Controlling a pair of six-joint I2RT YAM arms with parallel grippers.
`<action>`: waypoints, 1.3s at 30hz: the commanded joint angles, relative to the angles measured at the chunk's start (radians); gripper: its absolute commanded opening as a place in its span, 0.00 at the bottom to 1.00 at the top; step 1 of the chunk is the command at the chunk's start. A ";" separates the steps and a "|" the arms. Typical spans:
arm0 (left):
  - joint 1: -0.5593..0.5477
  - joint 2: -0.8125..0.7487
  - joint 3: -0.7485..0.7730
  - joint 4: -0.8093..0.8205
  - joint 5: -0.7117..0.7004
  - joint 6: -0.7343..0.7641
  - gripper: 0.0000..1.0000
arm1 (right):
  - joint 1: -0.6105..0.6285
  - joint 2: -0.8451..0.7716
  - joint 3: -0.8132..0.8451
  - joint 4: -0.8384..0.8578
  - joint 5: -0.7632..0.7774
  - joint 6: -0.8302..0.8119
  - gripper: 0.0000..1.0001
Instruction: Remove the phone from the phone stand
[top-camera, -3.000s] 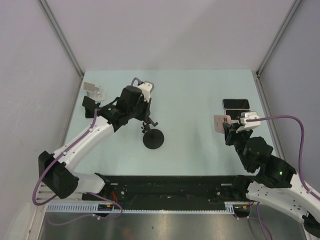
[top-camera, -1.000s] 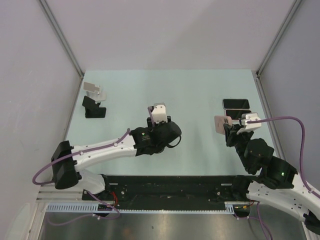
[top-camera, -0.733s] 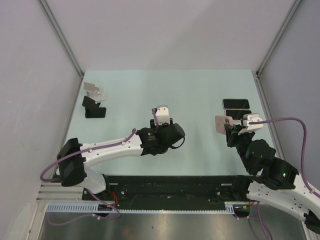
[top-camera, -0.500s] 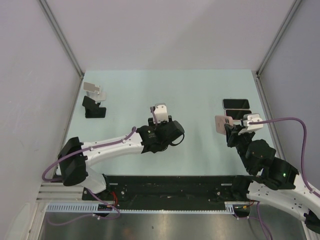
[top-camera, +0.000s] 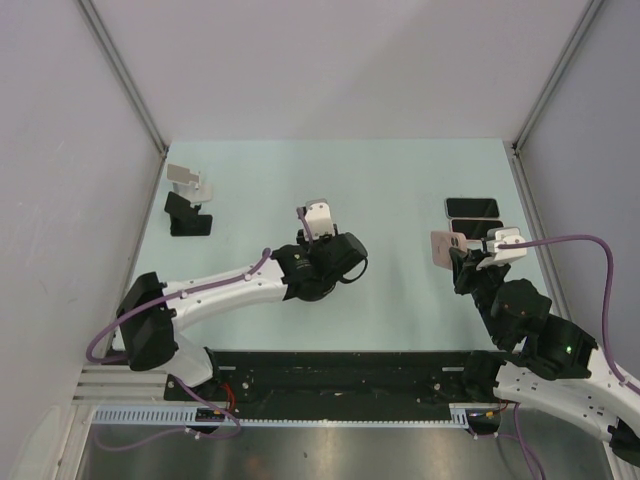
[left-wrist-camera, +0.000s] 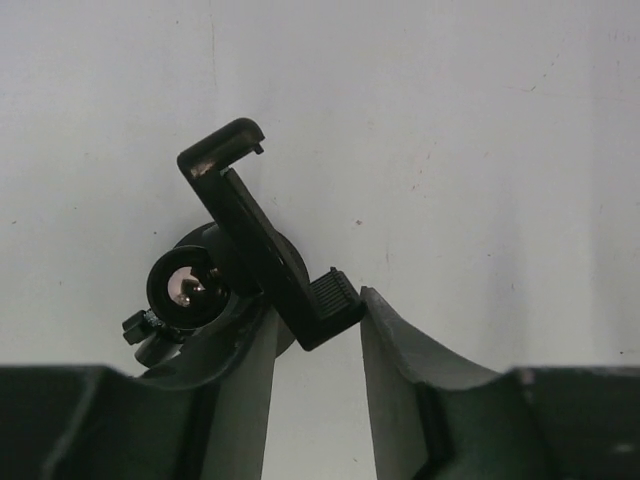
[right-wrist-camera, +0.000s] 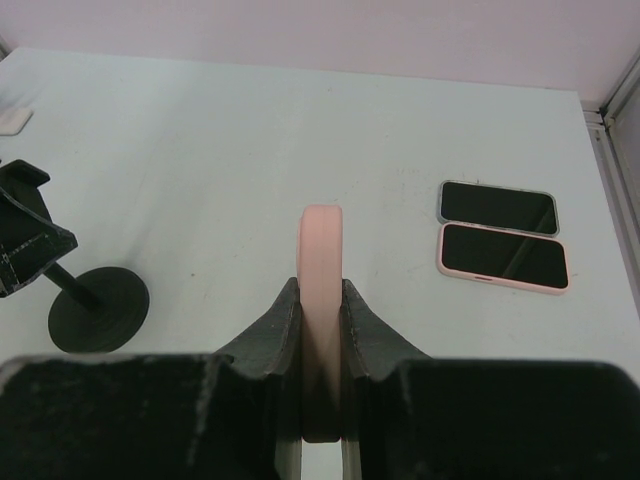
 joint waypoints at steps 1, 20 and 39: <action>0.012 -0.008 0.031 -0.002 -0.049 0.001 0.37 | 0.008 -0.002 0.013 0.059 0.032 0.005 0.00; 0.363 -0.246 -0.117 0.060 0.138 0.581 0.00 | 0.033 -0.014 0.013 0.057 0.051 -0.003 0.00; 0.974 -0.410 -0.276 0.266 0.531 0.992 0.00 | 0.050 -0.028 0.011 0.062 0.040 -0.015 0.00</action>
